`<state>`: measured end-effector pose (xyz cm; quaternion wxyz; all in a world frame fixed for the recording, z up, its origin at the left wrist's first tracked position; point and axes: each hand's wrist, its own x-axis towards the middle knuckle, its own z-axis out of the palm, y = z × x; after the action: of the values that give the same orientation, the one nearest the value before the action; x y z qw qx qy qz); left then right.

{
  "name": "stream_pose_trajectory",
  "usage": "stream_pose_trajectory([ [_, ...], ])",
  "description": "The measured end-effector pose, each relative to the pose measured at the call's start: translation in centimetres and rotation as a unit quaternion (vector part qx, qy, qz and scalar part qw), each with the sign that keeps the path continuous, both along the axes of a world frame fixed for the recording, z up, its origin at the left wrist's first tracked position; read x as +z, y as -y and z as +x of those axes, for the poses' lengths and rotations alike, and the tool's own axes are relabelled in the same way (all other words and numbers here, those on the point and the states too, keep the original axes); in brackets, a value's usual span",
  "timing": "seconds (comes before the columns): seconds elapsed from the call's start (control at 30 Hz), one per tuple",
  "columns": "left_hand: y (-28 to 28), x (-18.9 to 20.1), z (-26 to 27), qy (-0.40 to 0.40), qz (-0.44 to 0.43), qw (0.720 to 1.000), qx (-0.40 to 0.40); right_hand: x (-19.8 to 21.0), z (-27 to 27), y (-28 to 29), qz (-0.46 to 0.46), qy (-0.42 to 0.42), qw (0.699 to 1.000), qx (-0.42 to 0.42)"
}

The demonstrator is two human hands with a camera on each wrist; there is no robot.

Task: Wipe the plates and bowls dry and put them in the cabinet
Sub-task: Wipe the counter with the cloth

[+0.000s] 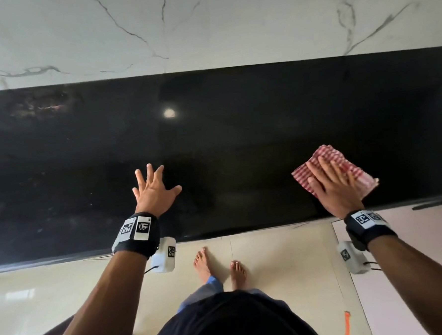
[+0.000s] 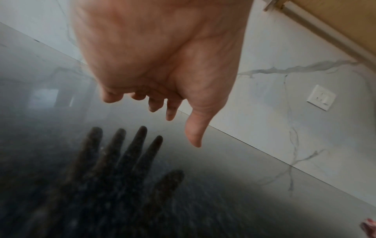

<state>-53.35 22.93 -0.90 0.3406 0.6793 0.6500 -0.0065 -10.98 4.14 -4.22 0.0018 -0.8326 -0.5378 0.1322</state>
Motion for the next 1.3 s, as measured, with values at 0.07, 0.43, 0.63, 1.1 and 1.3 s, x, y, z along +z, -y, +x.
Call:
stream_pose_trajectory([
  [0.07, 1.1, -0.1, 0.4, 0.007, 0.001, 1.000, -0.002, -0.3, -0.5, 0.5, 0.012, 0.012, 0.998, -0.052],
  [0.43, 0.5, 0.8, -2.7, 0.007, 0.014, 0.999, 0.030, -1.4, -18.1, -2.2, 0.039, -0.005, 0.998, 0.041],
  [0.63, -4.4, 1.8, -6.4, -0.002, 0.018, 0.999, 0.048, -0.9, -29.4, -6.8, 0.023, -0.055, 0.965, 0.256],
  [1.1, -11.6, -0.4, -18.7, -0.043, -0.042, 0.998, 0.035, 0.4, -35.7, -21.6, -0.084, -0.020, 0.906, 0.415],
  [1.3, -12.3, -0.6, -18.6, -0.032, -0.057, 0.997, 0.039, 1.7, -35.3, -32.6, -0.157, -0.014, 0.904, 0.397],
])
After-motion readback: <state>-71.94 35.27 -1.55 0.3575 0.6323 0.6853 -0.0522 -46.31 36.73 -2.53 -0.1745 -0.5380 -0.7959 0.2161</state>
